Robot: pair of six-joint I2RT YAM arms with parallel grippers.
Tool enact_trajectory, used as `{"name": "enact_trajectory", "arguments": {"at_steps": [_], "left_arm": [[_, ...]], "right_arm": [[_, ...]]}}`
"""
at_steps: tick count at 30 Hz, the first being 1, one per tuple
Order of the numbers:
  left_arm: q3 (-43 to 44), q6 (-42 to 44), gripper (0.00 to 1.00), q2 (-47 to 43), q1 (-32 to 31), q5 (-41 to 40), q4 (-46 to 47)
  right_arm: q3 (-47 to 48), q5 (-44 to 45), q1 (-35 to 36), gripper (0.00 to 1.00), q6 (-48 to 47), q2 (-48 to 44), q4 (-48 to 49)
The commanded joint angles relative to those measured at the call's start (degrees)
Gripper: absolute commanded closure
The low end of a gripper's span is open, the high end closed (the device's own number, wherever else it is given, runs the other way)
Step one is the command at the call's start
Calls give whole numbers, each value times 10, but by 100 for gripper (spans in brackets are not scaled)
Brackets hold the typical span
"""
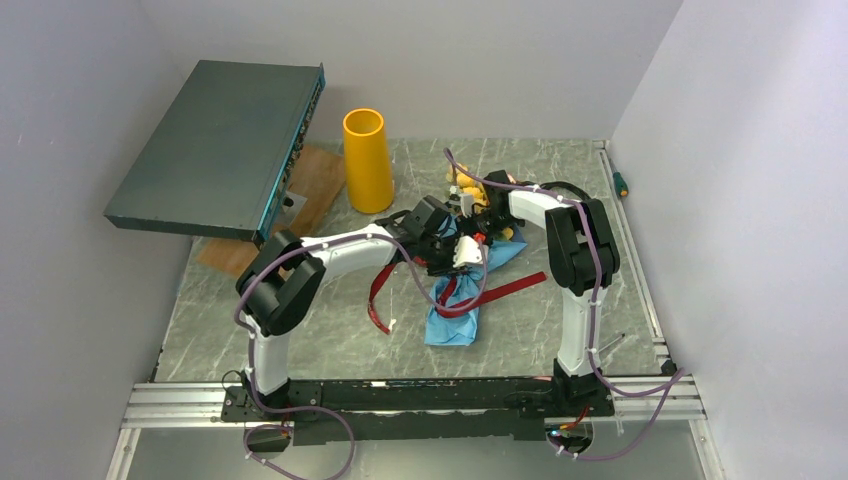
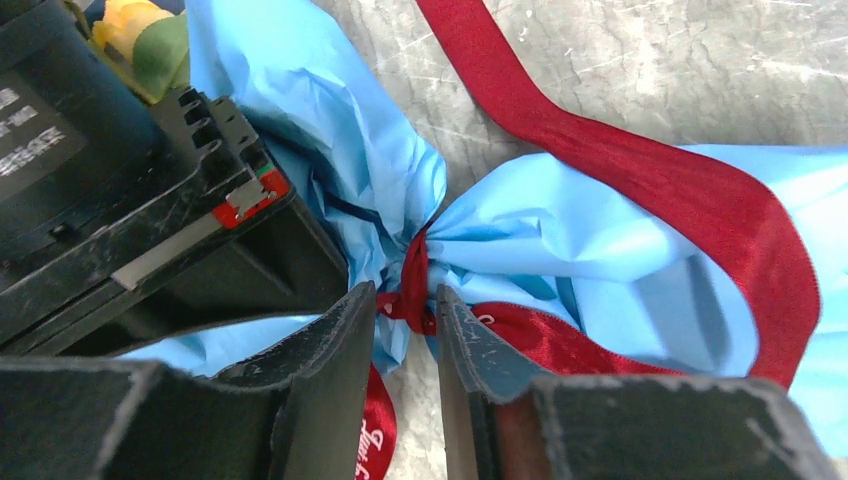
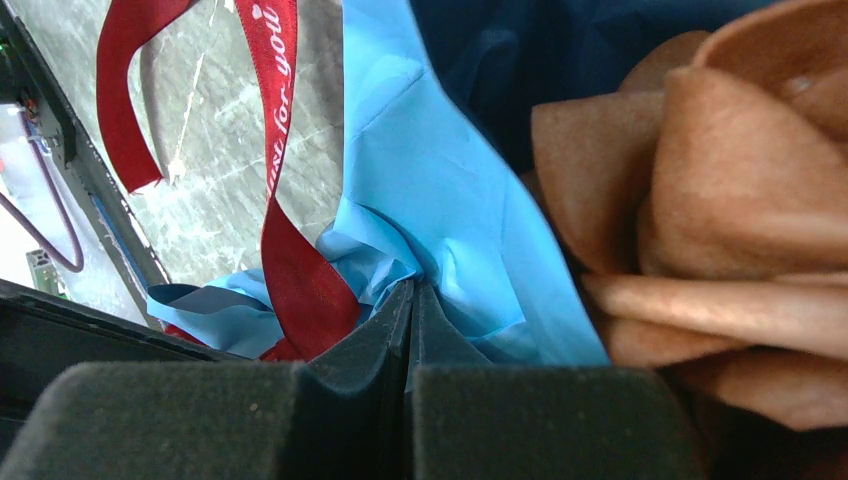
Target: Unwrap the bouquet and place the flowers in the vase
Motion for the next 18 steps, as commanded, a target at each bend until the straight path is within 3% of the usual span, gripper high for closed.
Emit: {"name": "enact_trajectory", "arguments": {"at_steps": [1,6,14,18], "left_arm": [[31,11,66,23,-7,-4,20],[40,19,74,42,-7,-15,6],[64,8,100,25,-11,-5,-13],[77,-16,100,8,-18,-8,-3]], "right_arm": [[-29,85,1,100,-31,37,-10],[-31,87,1,100,-31,37,-8],[-32,89,1,100,-32,40,-5],[-32,88,1,100,-29,42,-3]]}}
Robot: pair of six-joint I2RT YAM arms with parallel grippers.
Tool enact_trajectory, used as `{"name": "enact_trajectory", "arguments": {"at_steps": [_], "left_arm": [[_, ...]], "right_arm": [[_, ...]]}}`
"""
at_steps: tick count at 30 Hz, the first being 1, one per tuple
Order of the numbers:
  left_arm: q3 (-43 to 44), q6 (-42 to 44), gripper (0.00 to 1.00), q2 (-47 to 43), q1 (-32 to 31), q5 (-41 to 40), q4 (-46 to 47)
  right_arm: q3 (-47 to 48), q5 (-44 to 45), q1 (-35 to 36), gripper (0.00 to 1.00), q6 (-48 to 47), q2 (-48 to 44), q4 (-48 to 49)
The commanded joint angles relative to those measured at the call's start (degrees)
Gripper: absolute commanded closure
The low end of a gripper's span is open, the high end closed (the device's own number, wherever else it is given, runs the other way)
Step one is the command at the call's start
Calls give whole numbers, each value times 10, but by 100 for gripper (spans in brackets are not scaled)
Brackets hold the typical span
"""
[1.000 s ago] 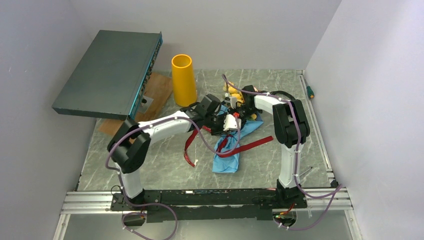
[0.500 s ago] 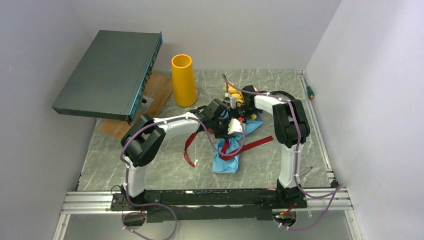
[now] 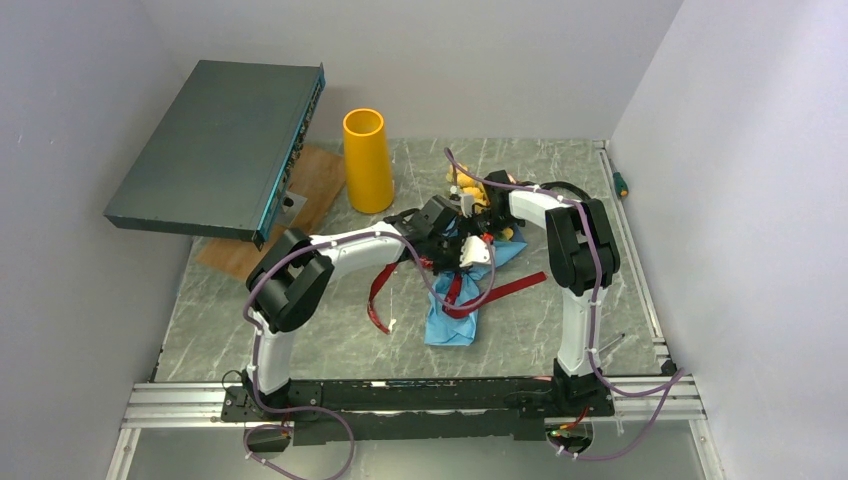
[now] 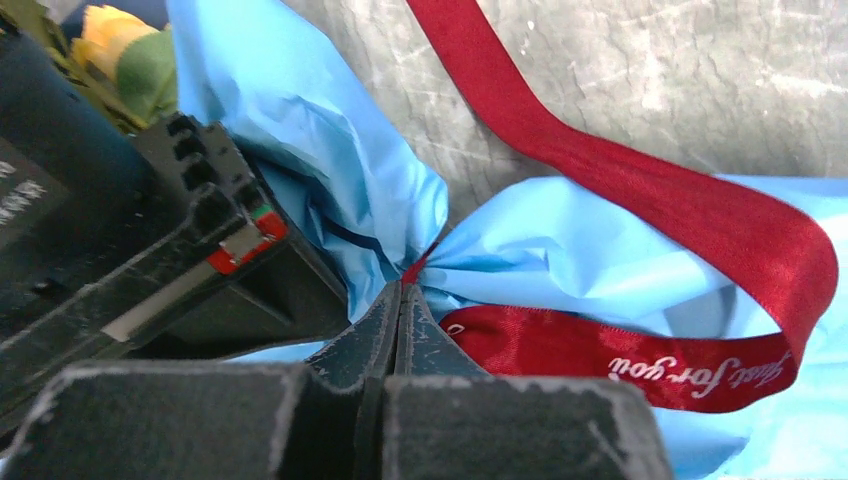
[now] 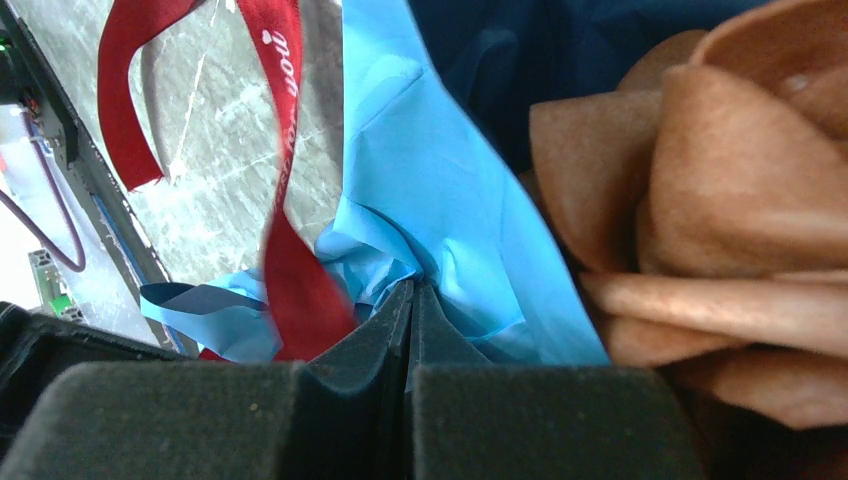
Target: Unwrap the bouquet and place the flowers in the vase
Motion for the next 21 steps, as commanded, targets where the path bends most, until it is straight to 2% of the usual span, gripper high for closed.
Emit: {"name": "enact_trajectory", "arguments": {"at_steps": [1,13,20,21], "left_arm": [[34,-28,100,-33,-7,-3,37],[39,-53,100,-78,-12,24,74],[34,-40,100,-97,-12,60,36],[32,-47,96,-99,-10,59,31]], "right_arm": [[-30,90,2,100,-29,43,-5],[-30,92,1,100,-30,44,-4],[-26,88,1,100,-29,44,-5],[-26,86,2,100,-29,43,-6]]}}
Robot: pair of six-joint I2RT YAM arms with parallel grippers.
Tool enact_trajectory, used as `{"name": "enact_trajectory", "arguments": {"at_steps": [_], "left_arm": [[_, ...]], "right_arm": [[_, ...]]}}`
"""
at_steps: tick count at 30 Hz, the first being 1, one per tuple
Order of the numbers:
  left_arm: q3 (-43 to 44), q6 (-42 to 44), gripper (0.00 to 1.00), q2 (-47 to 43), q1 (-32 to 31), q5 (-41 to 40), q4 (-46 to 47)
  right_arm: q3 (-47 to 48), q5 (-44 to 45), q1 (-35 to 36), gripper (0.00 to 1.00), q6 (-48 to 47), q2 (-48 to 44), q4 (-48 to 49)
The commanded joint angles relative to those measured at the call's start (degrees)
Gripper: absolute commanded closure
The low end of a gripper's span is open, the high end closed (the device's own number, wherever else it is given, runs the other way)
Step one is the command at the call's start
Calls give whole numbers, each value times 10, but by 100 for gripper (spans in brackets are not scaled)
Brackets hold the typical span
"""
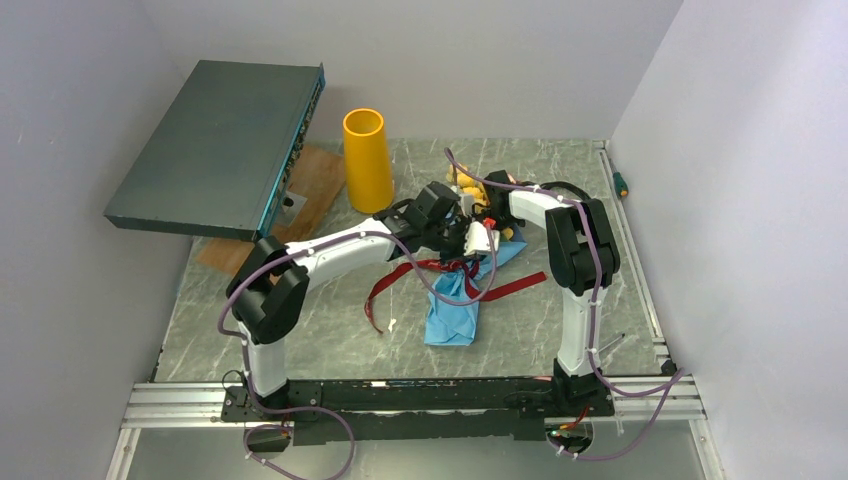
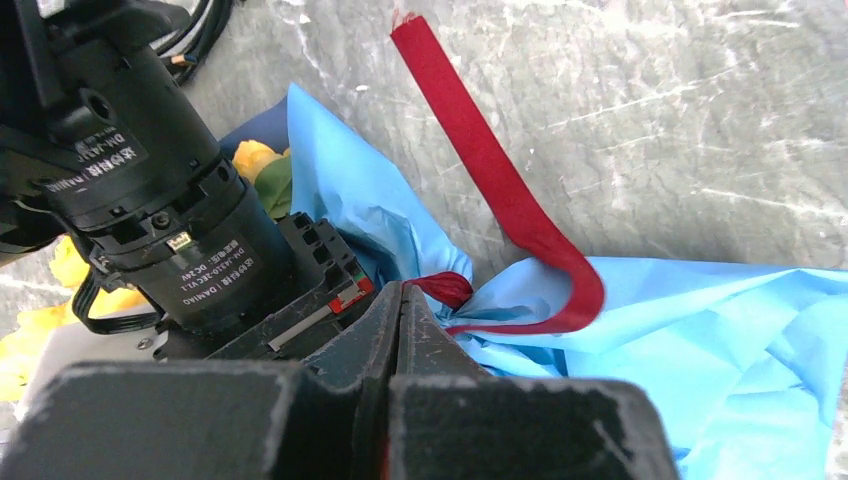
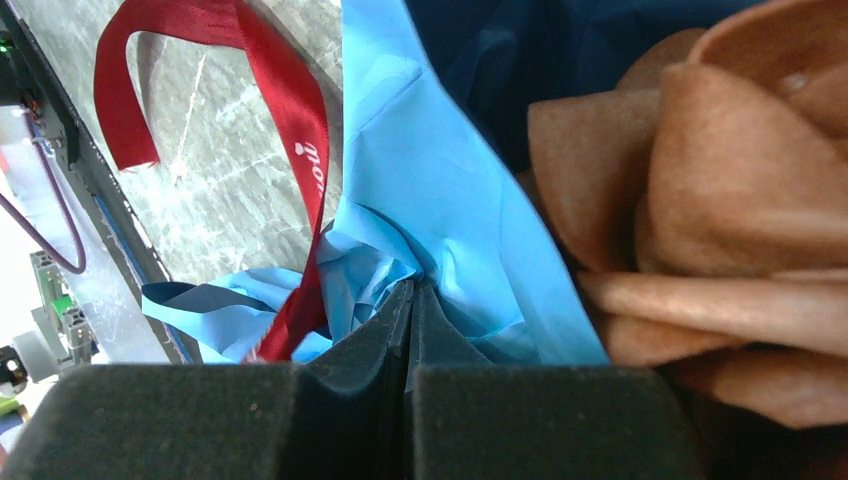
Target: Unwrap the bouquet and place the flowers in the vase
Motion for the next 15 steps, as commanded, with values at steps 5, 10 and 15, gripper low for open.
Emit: {"name": "enact_trajectory", "arguments": {"at_steps": [5,10,15], "left_arm": [[2,-81,55,-51,38,65,1],[-51,-81,53,-77,66,49,14],[-102,-110,51,-88,85,24,45]], "right_arm": [[-20,74,2,100,-30,35,-12],[-15,67,2,100,-29,28,-17],[-13,67,2,100,-29,26,-21]]}}
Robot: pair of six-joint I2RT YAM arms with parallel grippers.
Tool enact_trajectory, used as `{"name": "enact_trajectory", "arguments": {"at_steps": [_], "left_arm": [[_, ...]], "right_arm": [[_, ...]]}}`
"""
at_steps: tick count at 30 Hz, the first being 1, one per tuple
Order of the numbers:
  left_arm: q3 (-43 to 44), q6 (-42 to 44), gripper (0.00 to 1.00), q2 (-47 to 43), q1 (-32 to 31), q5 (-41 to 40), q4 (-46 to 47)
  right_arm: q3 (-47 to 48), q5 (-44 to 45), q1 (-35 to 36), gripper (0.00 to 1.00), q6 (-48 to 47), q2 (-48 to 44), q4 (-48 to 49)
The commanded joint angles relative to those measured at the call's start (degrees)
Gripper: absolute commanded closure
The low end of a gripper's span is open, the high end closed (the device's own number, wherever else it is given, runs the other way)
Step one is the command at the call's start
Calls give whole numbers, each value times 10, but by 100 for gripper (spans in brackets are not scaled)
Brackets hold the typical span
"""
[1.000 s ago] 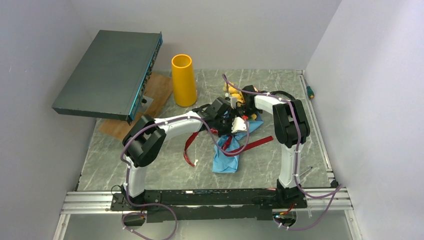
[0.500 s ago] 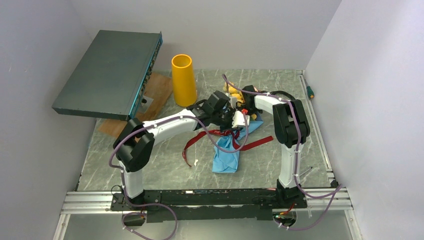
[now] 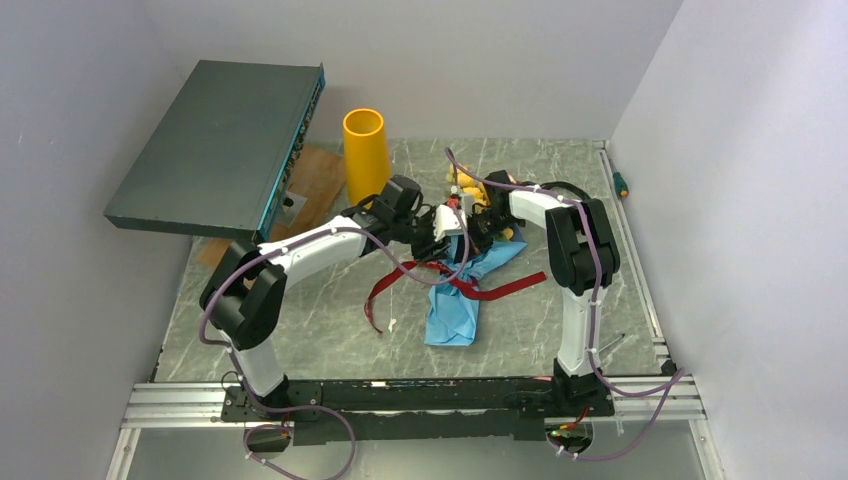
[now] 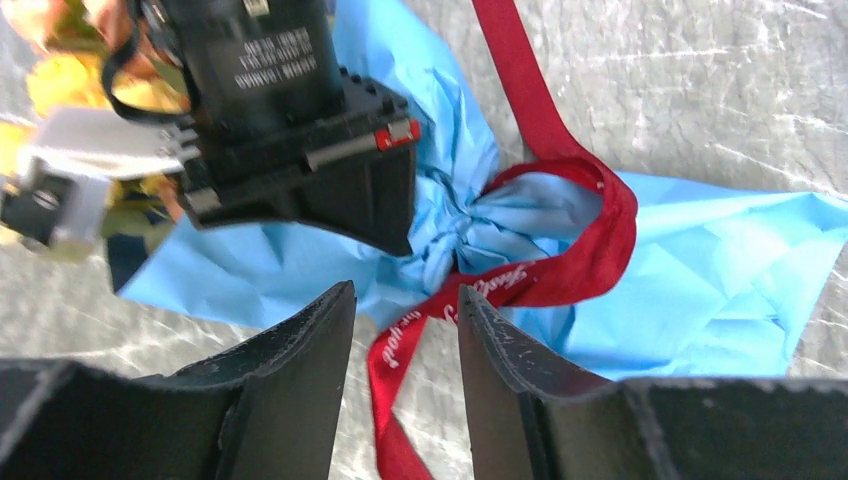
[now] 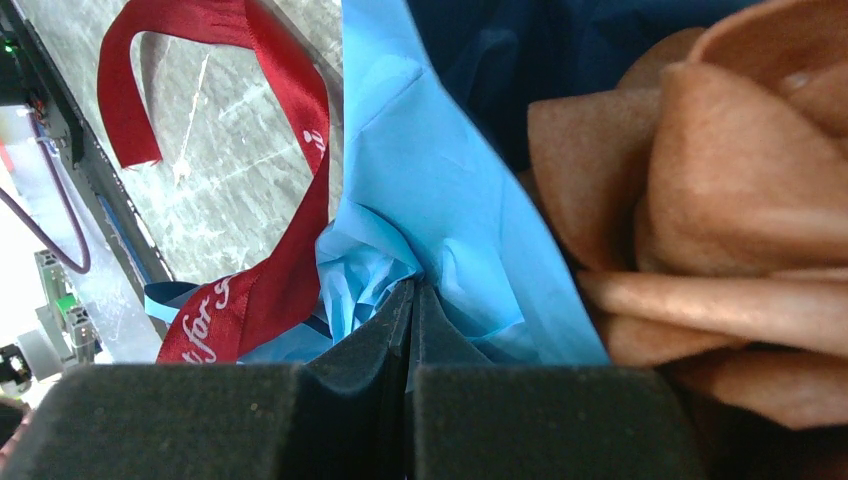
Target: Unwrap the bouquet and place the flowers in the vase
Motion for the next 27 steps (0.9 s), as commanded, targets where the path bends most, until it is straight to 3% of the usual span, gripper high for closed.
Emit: {"name": "enact_trajectory", "arguments": {"at_steps": [1,7,18,27], "left_arm": [[-26,-35,51,-21,11,0,20],[-71,-1,51,-27,13,12,23],[-48,22,54,-8,10,34,0],[-62,36,56,-35,-17,10,11]], "right_arm": [[-13,71,2,100,-28,25,-20],[0,48,2,98,-27,5,-32],[73,-13,3,49,-7,-40,-95],[119,-41,2,43,-34,-90,-181]]}}
